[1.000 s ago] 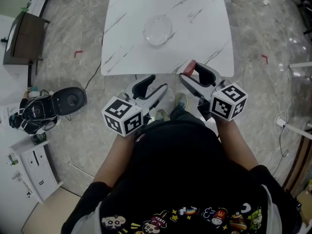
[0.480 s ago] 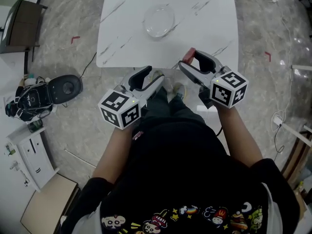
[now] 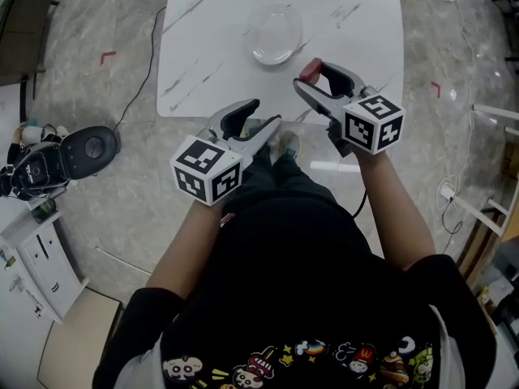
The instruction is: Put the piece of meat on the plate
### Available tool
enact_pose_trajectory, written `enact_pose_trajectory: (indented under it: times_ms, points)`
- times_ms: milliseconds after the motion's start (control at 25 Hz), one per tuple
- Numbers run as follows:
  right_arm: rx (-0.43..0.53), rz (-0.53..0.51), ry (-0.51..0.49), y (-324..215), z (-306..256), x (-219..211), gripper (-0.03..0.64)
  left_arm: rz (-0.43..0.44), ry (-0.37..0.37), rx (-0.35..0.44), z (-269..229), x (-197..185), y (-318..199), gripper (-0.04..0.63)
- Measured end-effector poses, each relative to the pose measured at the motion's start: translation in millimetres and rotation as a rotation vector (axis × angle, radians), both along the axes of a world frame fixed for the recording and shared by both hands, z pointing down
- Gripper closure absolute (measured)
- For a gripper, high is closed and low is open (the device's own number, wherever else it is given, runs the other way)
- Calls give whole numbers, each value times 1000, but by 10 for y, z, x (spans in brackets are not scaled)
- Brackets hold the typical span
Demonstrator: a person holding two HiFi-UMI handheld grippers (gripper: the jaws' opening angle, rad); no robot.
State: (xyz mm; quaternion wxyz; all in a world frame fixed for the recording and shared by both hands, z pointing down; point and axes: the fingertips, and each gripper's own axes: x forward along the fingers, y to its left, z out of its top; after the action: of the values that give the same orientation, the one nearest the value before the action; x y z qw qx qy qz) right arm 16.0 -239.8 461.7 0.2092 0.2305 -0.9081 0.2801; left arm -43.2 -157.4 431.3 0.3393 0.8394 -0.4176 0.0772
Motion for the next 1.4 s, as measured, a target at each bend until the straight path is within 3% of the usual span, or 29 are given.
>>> enact_pose_trajectory:
  times_ms: [560,920,1400]
  points:
    - [66,-111,243,-683,628,-565,305,48,24,-111,420,-234,-103,267]
    - [137,-384,534,-868,1034,-791,305,42,31,-137,532,-388,-220,267]
    - [175,-582,674,-990,1340,-1054,304,1,18,-120,661,-762,-337,267]
